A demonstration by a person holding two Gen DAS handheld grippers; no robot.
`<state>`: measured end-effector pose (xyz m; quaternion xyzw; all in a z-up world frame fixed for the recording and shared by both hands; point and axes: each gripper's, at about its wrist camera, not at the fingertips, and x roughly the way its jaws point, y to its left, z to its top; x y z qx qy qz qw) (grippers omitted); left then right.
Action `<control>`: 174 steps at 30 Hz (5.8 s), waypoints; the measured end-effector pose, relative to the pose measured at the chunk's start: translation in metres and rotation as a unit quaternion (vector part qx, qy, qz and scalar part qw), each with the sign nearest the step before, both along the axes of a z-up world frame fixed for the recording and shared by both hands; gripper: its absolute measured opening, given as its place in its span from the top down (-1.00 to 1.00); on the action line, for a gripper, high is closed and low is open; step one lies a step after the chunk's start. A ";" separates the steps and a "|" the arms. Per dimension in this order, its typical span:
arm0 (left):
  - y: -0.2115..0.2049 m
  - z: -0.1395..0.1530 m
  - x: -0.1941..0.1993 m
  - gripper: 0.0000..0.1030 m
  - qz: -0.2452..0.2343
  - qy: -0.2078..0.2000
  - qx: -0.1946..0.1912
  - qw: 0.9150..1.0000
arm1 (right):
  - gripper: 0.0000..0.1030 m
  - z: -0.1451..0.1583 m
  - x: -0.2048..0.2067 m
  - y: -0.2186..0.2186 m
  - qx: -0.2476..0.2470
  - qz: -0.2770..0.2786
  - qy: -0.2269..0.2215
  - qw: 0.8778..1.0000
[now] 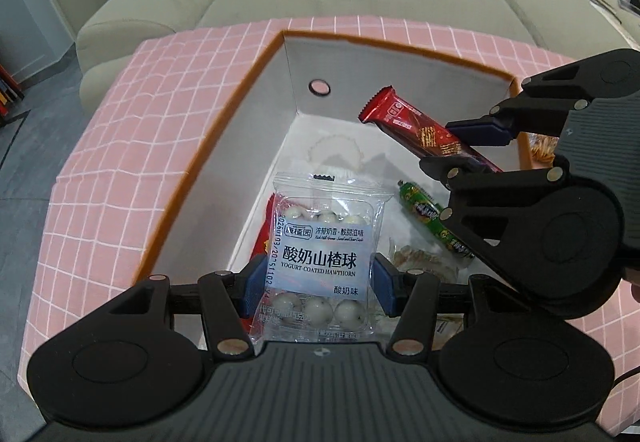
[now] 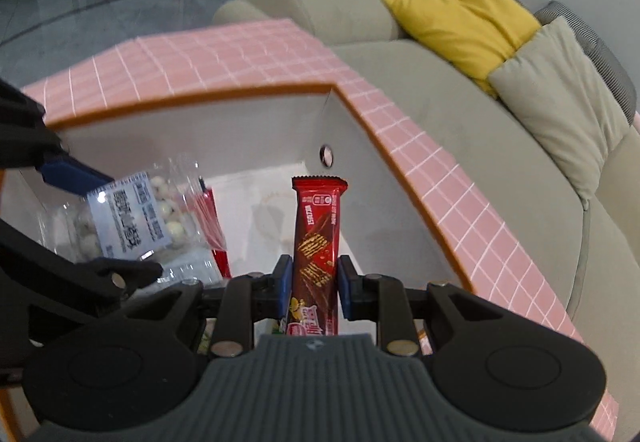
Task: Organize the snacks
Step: 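Open both tools to drop the hawthorn pack and wafer bar into the box, then move both tools back over the yellow packet and snack bag on the table, then grasp the yellow packet with left tool while right tool grasps the snack bag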
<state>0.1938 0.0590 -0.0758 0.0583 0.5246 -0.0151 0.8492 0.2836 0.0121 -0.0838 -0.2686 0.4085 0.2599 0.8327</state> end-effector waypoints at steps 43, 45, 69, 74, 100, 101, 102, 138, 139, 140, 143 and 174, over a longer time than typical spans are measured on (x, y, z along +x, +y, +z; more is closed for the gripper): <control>0.001 0.052 -0.035 -0.51 0.066 -0.097 0.000 0.993 | -0.25 0.056 -0.018 -0.047 0.124 -0.115 -0.002 0.986; -0.001 0.057 -0.042 -0.51 0.076 -0.113 -0.007 0.991 | -0.31 0.062 -0.027 -0.054 0.138 -0.130 -0.016 0.982; -0.087 0.057 -0.096 -0.51 -0.003 -0.167 -0.080 0.983 | -0.47 0.039 -0.127 -0.170 0.189 -0.264 -0.064 0.943; -0.110 0.047 -0.095 -0.51 -0.023 -0.153 -0.094 0.983 | -0.47 0.018 -0.136 -0.197 0.168 -0.289 -0.058 0.941; -0.179 -0.036 -0.028 -0.48 0.012 -0.060 -0.100 0.993 | 0.05 -0.050 -0.074 -0.261 0.106 -0.222 -0.041 0.968; -0.180 -0.040 -0.026 -0.48 0.017 -0.059 -0.101 0.993 | 0.06 -0.052 -0.069 -0.263 0.107 -0.217 -0.040 0.970; -0.180 -0.044 -0.024 -0.48 0.022 -0.060 -0.105 0.992 | 0.06 -0.054 -0.064 -0.264 0.108 -0.209 -0.041 0.971; -0.203 -0.091 0.029 -0.36 0.084 -0.012 -0.097 0.992 | 1.00 -0.090 0.001 -0.264 0.118 -0.157 -0.048 0.979; -0.204 -0.092 0.030 -0.29 0.083 -0.016 -0.089 0.993 | 1.00 -0.090 0.000 -0.266 0.117 -0.158 -0.048 0.979; -0.205 -0.093 0.031 -0.06 0.080 -0.020 -0.084 0.993 | 1.00 -0.090 0.000 -0.267 0.116 -0.160 -0.047 0.979; -0.201 -0.093 0.031 0.44 0.073 -0.022 -0.095 0.993 | 1.00 -0.090 -0.001 -0.269 0.116 -0.164 -0.046 0.978; -0.178 -0.087 -0.045 1.00 -0.104 0.050 -0.124 0.986 | 1.00 -0.076 -0.117 -0.272 0.100 -0.296 0.010 0.950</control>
